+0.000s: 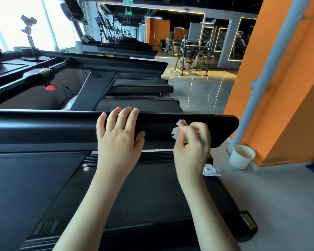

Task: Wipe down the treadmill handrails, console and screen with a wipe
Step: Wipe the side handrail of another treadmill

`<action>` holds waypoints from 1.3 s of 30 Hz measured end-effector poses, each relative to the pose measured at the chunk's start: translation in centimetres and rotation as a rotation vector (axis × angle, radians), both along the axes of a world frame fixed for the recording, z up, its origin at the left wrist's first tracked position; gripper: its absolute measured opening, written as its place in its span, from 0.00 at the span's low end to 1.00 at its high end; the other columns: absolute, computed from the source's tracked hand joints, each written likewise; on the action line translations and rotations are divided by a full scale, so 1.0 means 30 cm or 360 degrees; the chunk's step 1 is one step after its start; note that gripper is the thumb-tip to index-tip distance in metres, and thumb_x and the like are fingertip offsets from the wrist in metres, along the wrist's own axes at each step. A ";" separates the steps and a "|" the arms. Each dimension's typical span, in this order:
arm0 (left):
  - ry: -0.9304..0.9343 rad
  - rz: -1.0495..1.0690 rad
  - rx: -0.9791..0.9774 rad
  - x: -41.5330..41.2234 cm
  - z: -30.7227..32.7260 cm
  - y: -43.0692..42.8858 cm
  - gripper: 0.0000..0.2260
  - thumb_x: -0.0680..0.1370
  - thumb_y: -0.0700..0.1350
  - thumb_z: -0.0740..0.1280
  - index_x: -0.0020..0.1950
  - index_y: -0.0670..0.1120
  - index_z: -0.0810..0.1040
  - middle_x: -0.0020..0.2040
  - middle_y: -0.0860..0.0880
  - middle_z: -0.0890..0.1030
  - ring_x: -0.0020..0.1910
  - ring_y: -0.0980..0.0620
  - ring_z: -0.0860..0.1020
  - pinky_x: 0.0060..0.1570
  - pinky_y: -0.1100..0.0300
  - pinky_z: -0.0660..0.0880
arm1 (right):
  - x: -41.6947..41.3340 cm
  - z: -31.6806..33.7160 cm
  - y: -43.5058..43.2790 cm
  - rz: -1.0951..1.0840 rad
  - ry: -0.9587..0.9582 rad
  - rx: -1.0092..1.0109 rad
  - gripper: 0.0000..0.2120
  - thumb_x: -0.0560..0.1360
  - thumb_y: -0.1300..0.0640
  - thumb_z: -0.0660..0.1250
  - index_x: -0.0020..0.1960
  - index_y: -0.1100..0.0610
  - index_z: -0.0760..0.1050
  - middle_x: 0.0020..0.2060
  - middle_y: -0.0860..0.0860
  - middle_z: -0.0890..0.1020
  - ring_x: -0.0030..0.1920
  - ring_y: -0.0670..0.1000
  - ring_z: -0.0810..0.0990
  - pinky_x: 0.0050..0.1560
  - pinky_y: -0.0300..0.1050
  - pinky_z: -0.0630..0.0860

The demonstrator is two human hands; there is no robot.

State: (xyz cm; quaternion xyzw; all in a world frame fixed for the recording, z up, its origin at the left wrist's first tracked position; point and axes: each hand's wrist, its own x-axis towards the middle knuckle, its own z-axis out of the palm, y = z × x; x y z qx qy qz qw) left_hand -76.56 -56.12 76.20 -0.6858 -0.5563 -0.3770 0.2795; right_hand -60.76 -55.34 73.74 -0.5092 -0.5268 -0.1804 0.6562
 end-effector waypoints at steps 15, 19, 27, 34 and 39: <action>-0.0001 -0.0126 -0.0038 -0.048 0.015 0.005 0.23 0.73 0.49 0.61 0.66 0.41 0.75 0.63 0.43 0.77 0.64 0.41 0.73 0.66 0.45 0.63 | -0.149 -0.127 -0.034 0.0171 0.0100 0.0061 0.08 0.73 0.70 0.64 0.36 0.65 0.77 0.39 0.56 0.78 0.38 0.51 0.75 0.46 0.28 0.69; -0.0052 -0.0064 -0.0036 -0.116 0.012 -0.002 0.24 0.75 0.52 0.62 0.66 0.41 0.74 0.63 0.43 0.77 0.65 0.40 0.72 0.68 0.43 0.60 | -0.106 -0.123 0.000 0.0104 0.0304 0.0086 0.05 0.73 0.72 0.66 0.40 0.66 0.79 0.41 0.57 0.78 0.40 0.57 0.78 0.41 0.47 0.76; 0.0036 -0.0106 0.0012 -0.138 0.000 0.007 0.22 0.75 0.50 0.62 0.66 0.41 0.75 0.62 0.44 0.78 0.63 0.40 0.74 0.66 0.43 0.61 | -0.166 -0.052 0.007 0.0046 0.0241 0.0150 0.04 0.75 0.68 0.67 0.45 0.66 0.82 0.43 0.58 0.79 0.42 0.59 0.79 0.44 0.49 0.77; 0.0061 -0.0118 0.0051 -0.147 -0.011 0.018 0.22 0.76 0.50 0.63 0.67 0.41 0.74 0.63 0.43 0.77 0.64 0.41 0.73 0.67 0.43 0.62 | -0.149 0.136 0.042 0.0116 -0.0152 -0.0201 0.11 0.71 0.69 0.63 0.42 0.61 0.83 0.39 0.54 0.80 0.43 0.59 0.76 0.45 0.35 0.66; 0.0072 -0.0129 0.0048 -0.151 -0.013 0.020 0.23 0.76 0.50 0.62 0.68 0.40 0.73 0.63 0.43 0.77 0.64 0.41 0.73 0.67 0.43 0.62 | -0.131 0.231 0.085 0.0118 -0.0329 -0.0703 0.11 0.74 0.65 0.61 0.43 0.60 0.83 0.43 0.55 0.81 0.48 0.59 0.76 0.49 0.50 0.71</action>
